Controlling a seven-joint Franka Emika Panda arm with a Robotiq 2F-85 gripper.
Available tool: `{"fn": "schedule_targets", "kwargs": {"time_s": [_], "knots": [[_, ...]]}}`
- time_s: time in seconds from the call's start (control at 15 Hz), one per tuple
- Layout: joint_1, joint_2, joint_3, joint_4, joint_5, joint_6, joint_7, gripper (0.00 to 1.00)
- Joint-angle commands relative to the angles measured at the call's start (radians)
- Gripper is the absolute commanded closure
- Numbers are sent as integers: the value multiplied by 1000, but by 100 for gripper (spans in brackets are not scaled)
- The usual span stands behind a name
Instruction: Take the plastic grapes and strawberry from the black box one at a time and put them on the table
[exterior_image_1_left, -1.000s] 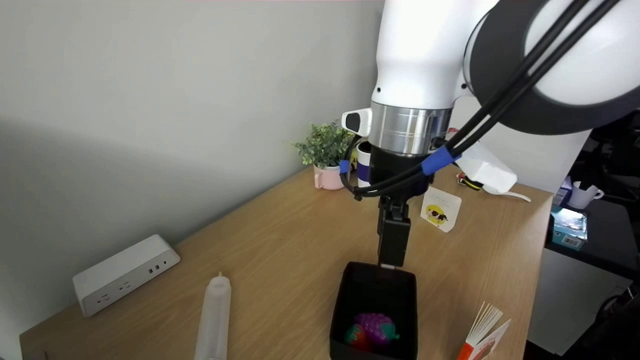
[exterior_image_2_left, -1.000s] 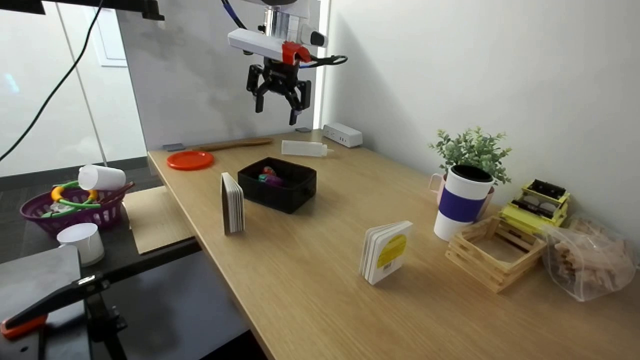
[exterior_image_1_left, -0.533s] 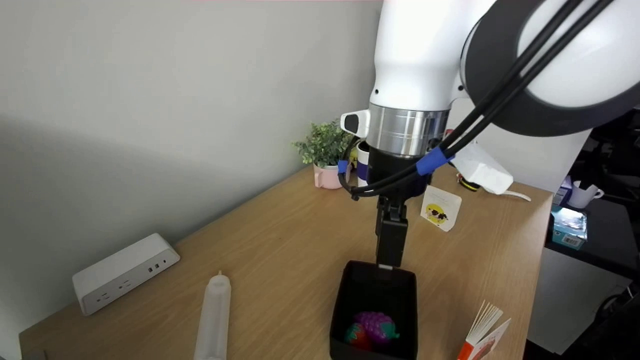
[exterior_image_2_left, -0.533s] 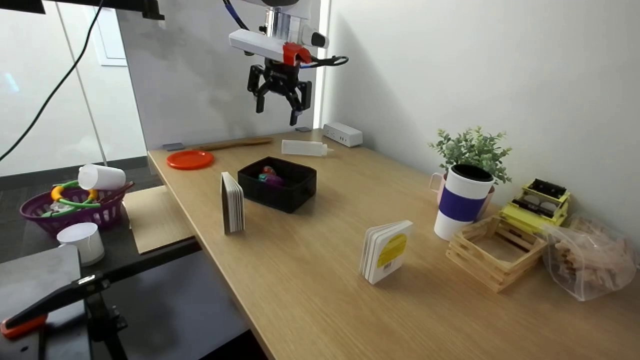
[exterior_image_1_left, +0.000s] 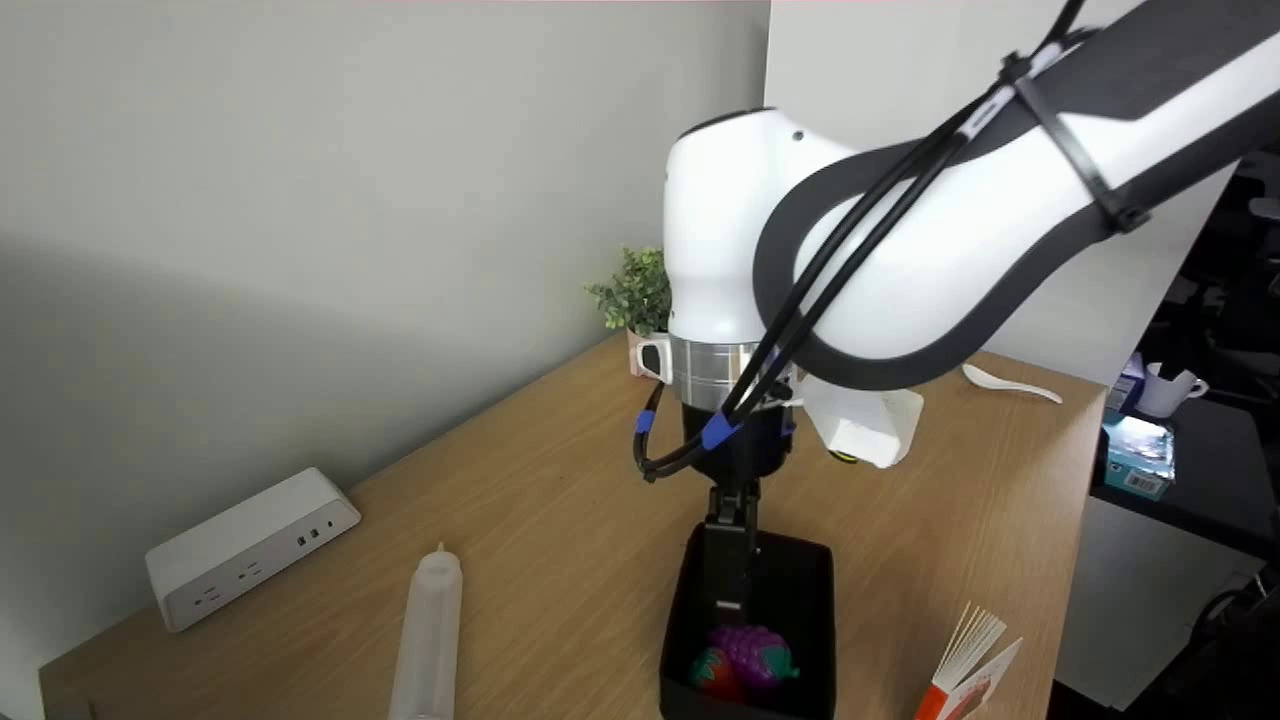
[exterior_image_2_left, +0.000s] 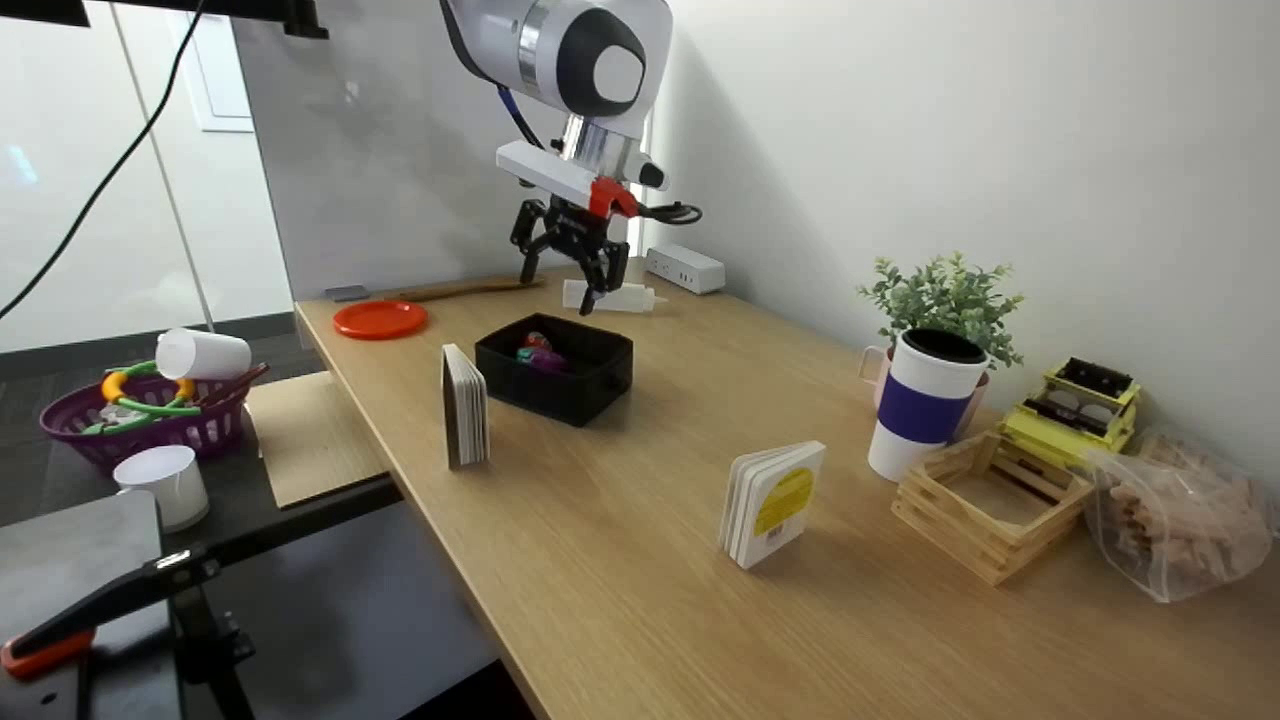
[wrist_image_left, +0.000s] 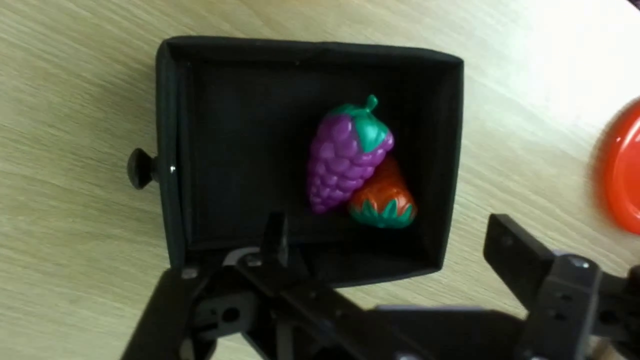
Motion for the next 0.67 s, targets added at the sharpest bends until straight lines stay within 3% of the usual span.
{"fn": "schedule_targets", "kwargs": {"time_s": [0.0,0.6], "knots": [[-4,118,9,164,13,-130,-17,0],[-11,275,22,353,37,-306,-30,0]]}}
